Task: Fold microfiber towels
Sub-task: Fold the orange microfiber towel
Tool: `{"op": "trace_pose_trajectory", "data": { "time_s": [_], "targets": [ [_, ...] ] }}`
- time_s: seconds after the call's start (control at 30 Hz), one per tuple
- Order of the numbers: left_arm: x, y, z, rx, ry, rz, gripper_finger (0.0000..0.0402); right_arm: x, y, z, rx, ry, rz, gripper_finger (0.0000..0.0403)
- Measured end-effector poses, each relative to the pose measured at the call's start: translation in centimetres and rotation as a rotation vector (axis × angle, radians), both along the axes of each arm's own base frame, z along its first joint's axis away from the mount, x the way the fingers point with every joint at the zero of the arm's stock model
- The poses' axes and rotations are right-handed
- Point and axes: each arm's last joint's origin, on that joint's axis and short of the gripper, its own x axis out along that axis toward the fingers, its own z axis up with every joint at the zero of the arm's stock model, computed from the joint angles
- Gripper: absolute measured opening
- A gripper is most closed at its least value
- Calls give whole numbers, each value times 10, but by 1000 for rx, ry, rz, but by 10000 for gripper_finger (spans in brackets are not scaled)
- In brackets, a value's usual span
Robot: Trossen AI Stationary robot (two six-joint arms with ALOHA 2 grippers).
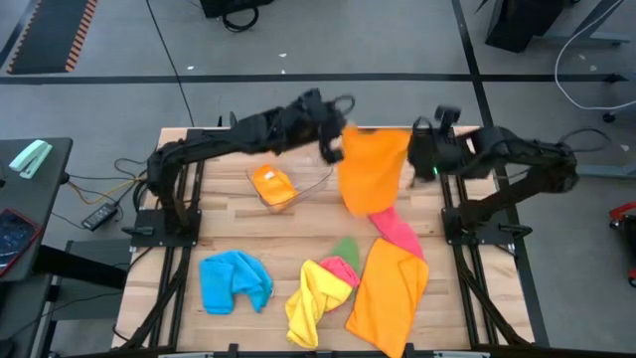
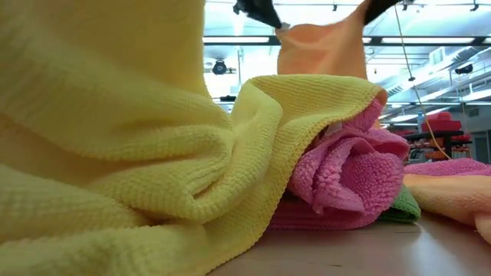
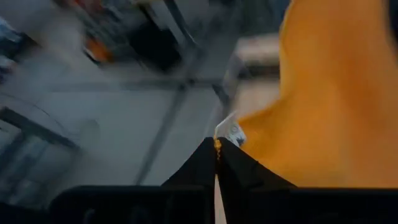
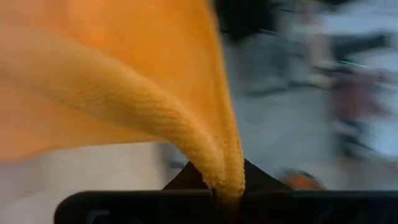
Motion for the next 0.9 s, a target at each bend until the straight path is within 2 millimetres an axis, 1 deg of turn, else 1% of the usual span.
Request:
{"op": "trace_pose_trajectory", "data": {
  "time_s": [0.07,0.1,0.13,0.2,0.27,0.33,0.4,0.5,0.6,0.67,0.73,0.83,0.9],
  "targets": [
    [0,16,4,61,-41,17,8,4,-16,7,-130,-7,-88,7],
    [2,22,10,106,-96,22,9,6,-24,10,-182,-8,-127,7],
    [2,26,19,150,-154,27,11,7,-31,14,-221,-7,-162,7],
    [-1,29,30,218,-213,33,20,11,-43,21,-268,-17,-204,7],
    [-1,28,34,251,-222,17,25,12,-52,25,-288,-19,-228,7],
    [0,26,30,242,-183,1,23,11,-56,25,-272,-17,-224,7],
    [0,22,22,205,-112,-19,15,10,-56,19,-172,-31,-166,7],
    [4,15,3,73,-27,-55,8,7,-49,3,93,-33,-69,7],
    [6,4,-21,-90,86,-58,17,7,-38,-24,306,27,-40,7],
    [4,-7,-35,-183,188,-49,25,11,-29,-45,405,70,-12,7],
    [8,-21,-48,-249,247,-45,26,15,-19,-68,501,124,17,7],
    [14,-43,-73,-340,372,-43,15,20,-2,-103,602,178,51,7],
    [20,-59,-90,-371,443,-51,9,19,10,-123,648,224,55,7]
  ]
}}
